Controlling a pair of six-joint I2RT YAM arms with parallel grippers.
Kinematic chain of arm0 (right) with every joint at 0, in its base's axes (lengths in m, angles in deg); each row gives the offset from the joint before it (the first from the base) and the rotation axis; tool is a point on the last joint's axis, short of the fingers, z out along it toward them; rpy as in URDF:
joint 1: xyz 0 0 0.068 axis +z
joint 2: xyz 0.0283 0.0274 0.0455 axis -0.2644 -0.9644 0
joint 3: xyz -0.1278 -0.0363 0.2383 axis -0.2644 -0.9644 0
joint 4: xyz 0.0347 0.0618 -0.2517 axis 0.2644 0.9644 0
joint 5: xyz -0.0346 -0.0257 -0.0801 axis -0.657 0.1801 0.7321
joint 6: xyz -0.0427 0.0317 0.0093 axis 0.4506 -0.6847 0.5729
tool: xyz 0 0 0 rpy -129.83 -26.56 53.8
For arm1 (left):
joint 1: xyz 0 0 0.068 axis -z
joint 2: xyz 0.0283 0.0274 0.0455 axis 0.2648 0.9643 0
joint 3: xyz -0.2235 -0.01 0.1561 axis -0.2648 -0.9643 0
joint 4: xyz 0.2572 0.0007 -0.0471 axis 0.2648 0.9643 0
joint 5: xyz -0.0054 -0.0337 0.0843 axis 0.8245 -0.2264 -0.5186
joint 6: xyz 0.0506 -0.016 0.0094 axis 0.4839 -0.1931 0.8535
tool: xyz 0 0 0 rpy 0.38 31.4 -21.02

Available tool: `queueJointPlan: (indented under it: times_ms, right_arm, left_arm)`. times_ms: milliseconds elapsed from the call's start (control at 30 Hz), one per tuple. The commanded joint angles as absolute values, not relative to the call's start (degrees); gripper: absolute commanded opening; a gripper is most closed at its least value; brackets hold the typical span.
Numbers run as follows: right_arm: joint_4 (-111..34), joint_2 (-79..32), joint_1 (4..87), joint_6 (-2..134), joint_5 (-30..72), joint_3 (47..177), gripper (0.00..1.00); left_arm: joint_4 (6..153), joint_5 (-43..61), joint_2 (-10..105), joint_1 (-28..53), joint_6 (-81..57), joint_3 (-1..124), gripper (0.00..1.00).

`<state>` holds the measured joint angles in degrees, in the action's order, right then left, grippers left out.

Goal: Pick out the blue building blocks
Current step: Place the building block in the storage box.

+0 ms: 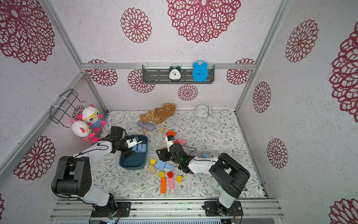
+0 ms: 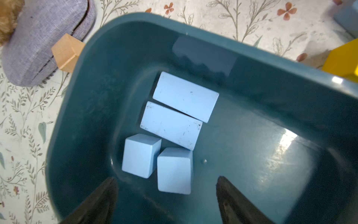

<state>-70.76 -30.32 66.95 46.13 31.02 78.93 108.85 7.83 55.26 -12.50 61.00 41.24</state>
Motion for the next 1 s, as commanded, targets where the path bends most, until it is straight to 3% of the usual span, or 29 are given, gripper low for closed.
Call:
queueJointPlan:
  times_ms: [0,300,667,833,967]
  right_arm:
    - [-72.96,-29.41,67.52,46.14,31.54,78.94,0.64]
    - [-73.74,-30.15,67.62,45.73,31.62,78.73,0.64]
    - [-72.98,-29.72,67.59,46.04,31.99,78.79,0.64]
    - [-64.51,-26.91,67.58,47.63,36.48,79.38,0.64]
    - [-49.03,-24.57,67.48,49.59,43.40,82.80,0.65]
  left_arm:
    - [105.75,2.99,56.82,-12.74,66.98,41.07,0.84]
    - [100.50,-1.07,58.32,-12.78,68.18,40.94,0.85]
    - [102.71,3.74,55.80,-12.29,67.64,41.81,0.88]
    - [106.72,9.24,49.93,-8.63,56.60,42.60,0.88]
    - [104.01,16.59,44.08,-3.33,41.08,41.09,0.90]
